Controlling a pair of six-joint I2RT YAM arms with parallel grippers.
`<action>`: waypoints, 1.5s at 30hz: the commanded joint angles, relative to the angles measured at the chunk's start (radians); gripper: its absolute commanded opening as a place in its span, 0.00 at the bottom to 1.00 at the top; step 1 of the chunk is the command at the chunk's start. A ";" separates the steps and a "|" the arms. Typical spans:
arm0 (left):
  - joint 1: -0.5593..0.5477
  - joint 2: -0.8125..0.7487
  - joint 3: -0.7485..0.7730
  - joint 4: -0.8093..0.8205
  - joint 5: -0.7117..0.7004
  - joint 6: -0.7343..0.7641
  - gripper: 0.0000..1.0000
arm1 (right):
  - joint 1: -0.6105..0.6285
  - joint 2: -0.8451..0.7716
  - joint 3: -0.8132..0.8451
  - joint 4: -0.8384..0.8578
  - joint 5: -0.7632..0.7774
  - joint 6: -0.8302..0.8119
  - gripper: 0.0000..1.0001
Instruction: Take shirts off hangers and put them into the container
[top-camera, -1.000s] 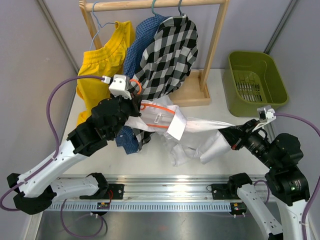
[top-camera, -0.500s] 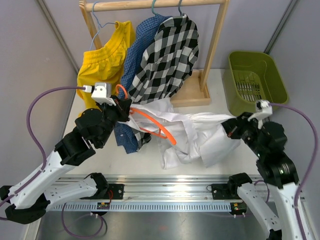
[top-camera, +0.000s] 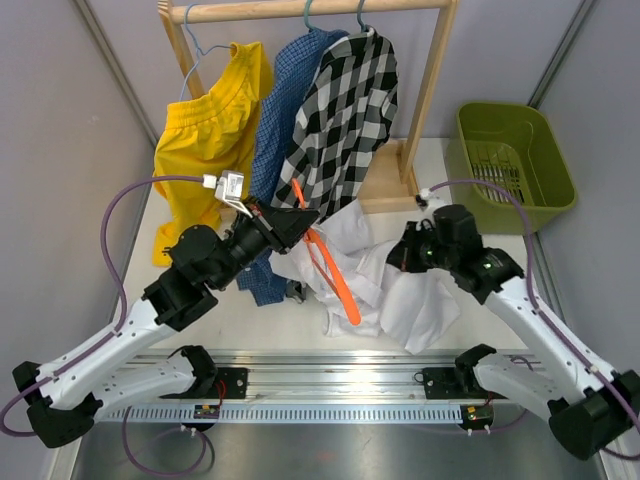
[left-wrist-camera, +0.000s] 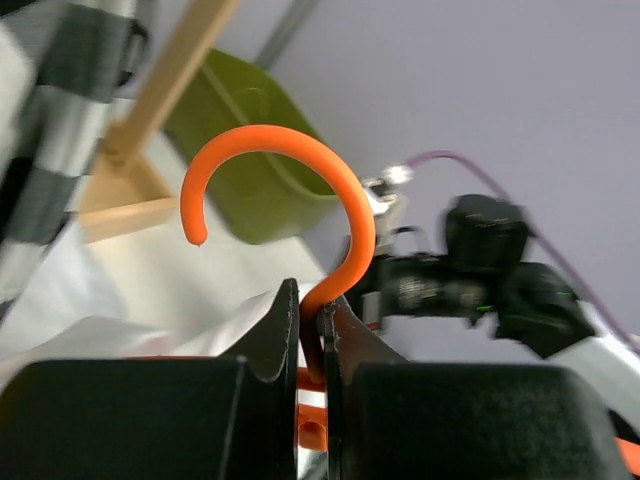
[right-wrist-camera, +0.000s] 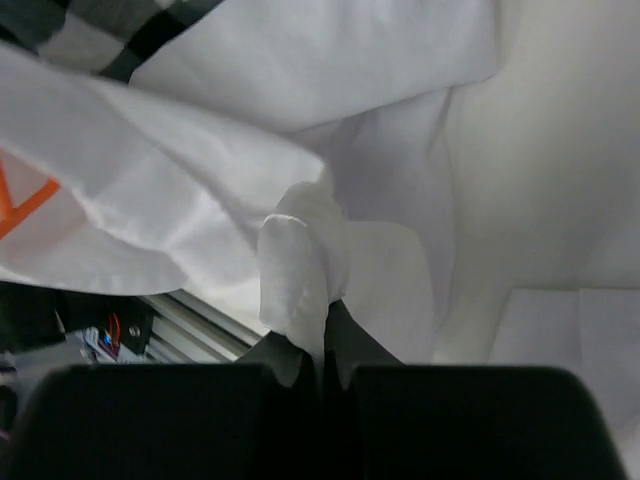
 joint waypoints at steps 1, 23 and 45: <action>0.000 0.003 0.003 0.319 0.125 -0.151 0.00 | 0.169 0.099 0.040 0.054 0.133 -0.016 0.00; 0.031 -0.034 0.290 -0.558 -0.167 0.234 0.00 | 0.384 0.158 0.143 -0.208 0.468 -0.033 0.68; 0.030 0.229 0.238 -0.551 -0.245 0.316 0.00 | 0.401 -0.071 0.304 -0.153 -0.046 -0.142 0.75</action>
